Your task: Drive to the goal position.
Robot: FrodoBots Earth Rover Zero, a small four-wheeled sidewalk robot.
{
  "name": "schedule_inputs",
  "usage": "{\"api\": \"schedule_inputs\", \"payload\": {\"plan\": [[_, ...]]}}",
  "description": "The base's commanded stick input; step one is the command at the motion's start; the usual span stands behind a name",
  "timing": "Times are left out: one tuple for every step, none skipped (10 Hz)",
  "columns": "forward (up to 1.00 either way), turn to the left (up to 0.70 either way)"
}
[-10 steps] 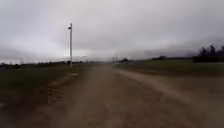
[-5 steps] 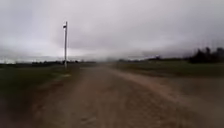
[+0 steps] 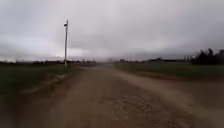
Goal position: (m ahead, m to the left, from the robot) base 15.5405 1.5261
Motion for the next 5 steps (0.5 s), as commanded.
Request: {"api": "schedule_inputs", "payload": {"plan": [[0.85, 0.0], [0.85, 0.0], [0.85, 0.01], [0.85, 0.06], [0.85, 0.34]]}}
